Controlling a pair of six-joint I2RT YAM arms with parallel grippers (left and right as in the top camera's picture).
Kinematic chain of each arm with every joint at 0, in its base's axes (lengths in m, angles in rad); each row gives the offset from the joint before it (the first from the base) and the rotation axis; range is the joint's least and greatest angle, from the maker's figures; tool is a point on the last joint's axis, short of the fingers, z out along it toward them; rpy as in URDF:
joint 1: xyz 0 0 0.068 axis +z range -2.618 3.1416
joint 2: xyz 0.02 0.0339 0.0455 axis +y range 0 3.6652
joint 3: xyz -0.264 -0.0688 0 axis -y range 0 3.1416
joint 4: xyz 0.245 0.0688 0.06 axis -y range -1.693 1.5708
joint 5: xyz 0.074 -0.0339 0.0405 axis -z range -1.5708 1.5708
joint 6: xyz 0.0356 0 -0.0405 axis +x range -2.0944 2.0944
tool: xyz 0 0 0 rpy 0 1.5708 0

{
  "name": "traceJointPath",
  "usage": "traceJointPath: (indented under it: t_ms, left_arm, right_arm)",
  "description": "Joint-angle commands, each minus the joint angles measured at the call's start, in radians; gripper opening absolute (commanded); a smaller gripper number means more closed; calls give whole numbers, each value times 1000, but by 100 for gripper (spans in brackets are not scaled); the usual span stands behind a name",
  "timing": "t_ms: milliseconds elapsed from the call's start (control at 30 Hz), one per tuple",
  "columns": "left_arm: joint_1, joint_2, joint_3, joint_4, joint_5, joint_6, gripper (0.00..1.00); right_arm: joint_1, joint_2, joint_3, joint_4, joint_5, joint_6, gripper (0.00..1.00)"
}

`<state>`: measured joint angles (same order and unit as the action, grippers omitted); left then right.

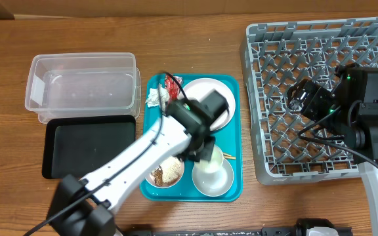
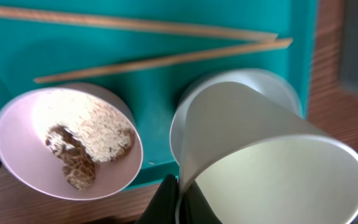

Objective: Sort waste into correct bins and load items into the dishwasher
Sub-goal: 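Lift the cup with the left gripper and grasp it with the right gripper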

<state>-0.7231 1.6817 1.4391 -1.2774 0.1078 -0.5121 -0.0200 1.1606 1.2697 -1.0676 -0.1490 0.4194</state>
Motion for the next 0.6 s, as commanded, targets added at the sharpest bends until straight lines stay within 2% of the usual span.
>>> traceJointPath:
  t_ms: [0,67,200,267,367,500,567]
  left_arm:
    - [110,-79,105,-2,129,55,4]
    - [194,-115,130,47,249,89,4]
    - [378,-164,132,201,608,133,4]
    - [449,-164,132,250,776,147,4]
    - [509,-161,132,297,941,166,4]
    - [534,-161,132,399,1158,169,4]
    - [533,-161,132,444,1218,167,4]
  right_arm:
    - [-4,-4,24,3,3,8,100]
    - [-4,-5,24,3,-24,7,100]
    - [-3,-17,24,41,-200,-69,100]
    - [-3,-22,24,83,-381,-166,93]
    - [-2,-18,24,159,-640,-216,88]
    - [23,-7,24,283,-910,-216,88]
    - [45,-1,24,346,-1012,-216,88]
